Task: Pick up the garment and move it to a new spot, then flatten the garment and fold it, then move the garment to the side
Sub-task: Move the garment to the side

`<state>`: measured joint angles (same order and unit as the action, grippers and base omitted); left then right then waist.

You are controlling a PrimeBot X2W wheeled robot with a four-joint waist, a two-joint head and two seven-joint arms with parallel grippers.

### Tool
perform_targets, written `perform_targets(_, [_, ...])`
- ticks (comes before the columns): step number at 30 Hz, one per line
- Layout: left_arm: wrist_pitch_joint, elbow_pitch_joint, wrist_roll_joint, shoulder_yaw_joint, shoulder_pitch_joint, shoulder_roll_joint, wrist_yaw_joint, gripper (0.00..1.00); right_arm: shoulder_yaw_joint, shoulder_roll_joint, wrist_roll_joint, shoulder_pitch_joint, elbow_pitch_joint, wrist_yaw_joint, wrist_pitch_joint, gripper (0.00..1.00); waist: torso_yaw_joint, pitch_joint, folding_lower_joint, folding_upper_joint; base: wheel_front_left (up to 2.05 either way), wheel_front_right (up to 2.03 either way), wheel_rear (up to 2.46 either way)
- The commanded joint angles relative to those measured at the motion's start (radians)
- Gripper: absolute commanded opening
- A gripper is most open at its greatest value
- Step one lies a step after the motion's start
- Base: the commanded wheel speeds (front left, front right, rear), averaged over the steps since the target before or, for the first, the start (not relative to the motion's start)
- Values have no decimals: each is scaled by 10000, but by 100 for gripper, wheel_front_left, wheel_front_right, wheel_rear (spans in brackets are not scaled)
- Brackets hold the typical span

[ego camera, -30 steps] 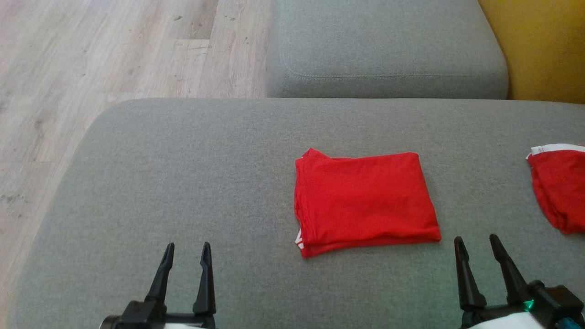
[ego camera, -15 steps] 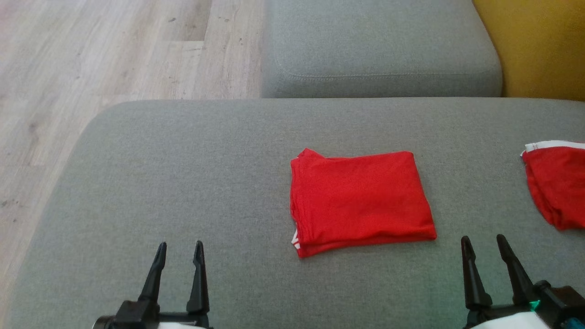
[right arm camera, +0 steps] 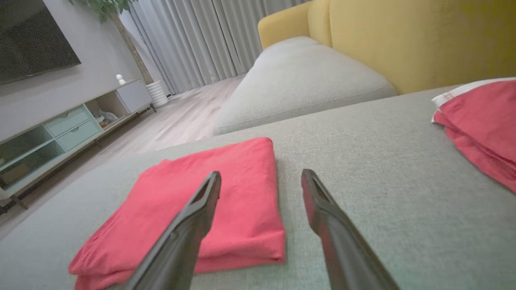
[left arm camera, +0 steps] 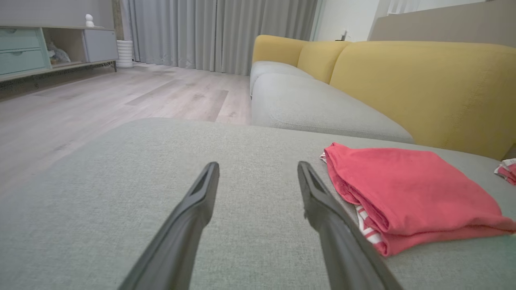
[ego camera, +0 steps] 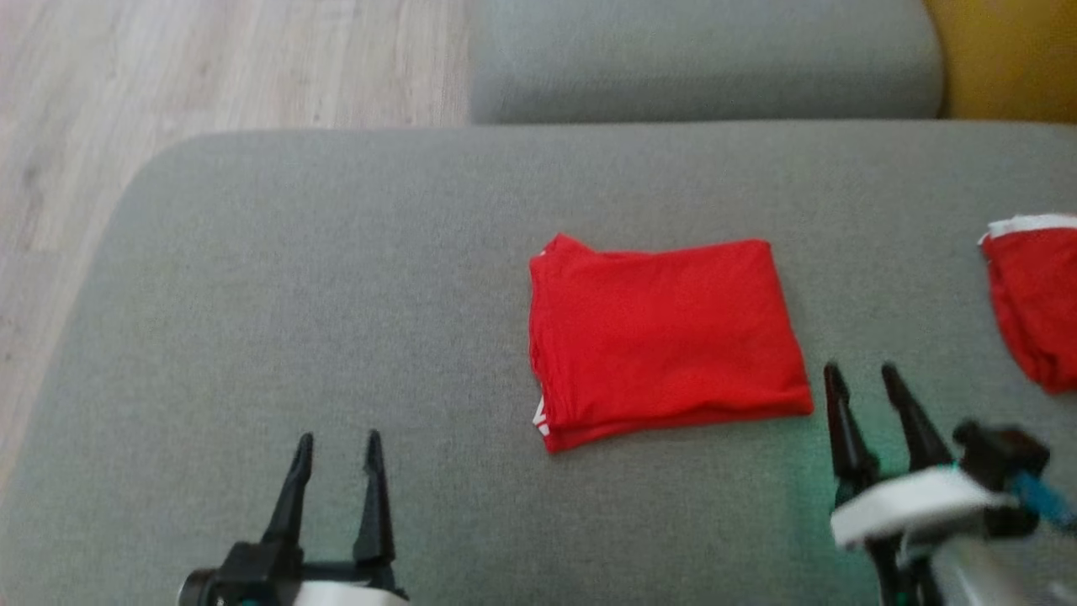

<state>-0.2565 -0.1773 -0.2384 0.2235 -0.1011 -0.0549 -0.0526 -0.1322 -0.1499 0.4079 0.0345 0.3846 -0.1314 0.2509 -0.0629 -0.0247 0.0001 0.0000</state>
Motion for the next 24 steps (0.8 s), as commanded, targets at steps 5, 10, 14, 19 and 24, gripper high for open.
perform_targets(5, [-53, 427, -75, 17, 1010, 47, -94, 100, -561, -596, 599, 1945, 1277, 7, -439, 100, -323, -845, -1, 0, 0, 0, 0])
perform_targets(10, [-53, 465, -210, 287, 1342, 47, -203, 100, -1092, -886, 1086, 3125, 2680, 7, -1229, 100, -605, -1259, -1, 0, 0, 0, 0])
perform_targets(14, [-53, 458, -282, 399, 1501, 47, -279, 100, -1716, -946, 1598, 3779, 3641, 7, -1445, 14, -722, -1496, -1, 0, 0, 0, 0])
perform_targets(19, [-53, 533, -292, 383, 1596, 47, -337, 100, -2115, -1128, 2064, 4346, 4026, 7, -999, 0, -606, -1743, -1, 0, 0, 0, 0])
perform_targets(24, [-53, 605, -296, 324, 1705, 47, -314, 100, -2354, -1772, 2057, 5120, 4158, 7, -526, 0, -168, -2140, -1, 0, 0, 0, 0])
